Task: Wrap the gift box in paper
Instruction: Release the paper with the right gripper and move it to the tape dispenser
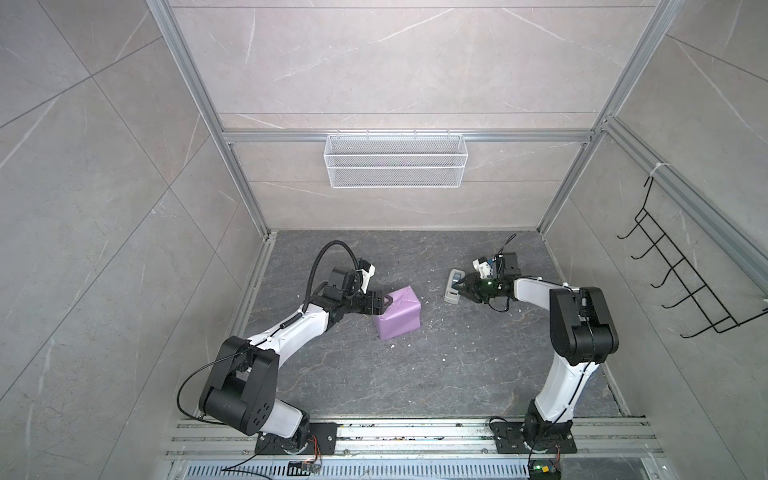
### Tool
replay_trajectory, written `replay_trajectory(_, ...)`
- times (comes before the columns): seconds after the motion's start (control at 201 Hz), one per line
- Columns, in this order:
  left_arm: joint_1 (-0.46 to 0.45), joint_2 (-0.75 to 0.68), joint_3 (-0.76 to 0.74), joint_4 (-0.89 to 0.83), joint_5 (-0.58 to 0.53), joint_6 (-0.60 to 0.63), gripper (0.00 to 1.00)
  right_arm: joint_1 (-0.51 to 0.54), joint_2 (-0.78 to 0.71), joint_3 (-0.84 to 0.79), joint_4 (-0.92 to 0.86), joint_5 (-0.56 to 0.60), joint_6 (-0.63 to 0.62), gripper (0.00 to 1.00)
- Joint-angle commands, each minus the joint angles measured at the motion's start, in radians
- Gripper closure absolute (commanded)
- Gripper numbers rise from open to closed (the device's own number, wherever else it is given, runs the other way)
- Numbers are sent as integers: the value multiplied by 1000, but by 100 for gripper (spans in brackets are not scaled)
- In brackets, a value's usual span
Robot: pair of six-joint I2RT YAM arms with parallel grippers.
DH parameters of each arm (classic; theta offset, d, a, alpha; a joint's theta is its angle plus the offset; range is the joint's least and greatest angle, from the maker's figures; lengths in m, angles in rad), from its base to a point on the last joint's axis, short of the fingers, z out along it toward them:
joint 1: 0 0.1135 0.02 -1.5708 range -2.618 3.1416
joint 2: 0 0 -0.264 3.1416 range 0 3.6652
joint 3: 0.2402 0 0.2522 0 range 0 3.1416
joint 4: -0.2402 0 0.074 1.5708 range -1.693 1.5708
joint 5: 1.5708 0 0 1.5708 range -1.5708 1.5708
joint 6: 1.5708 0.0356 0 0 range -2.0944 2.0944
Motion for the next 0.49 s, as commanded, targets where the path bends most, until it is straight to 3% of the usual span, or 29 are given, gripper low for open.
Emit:
replay_trajectory(0.0, -1, 28, -9, -67, 3, 2, 21, -3, 37, 14, 14, -3, 18, 59)
replay_trajectory(0.488, -1, 19, -9, -63, 0, -1, 22, -4, 94, -9, 7, -4, 43, 67)
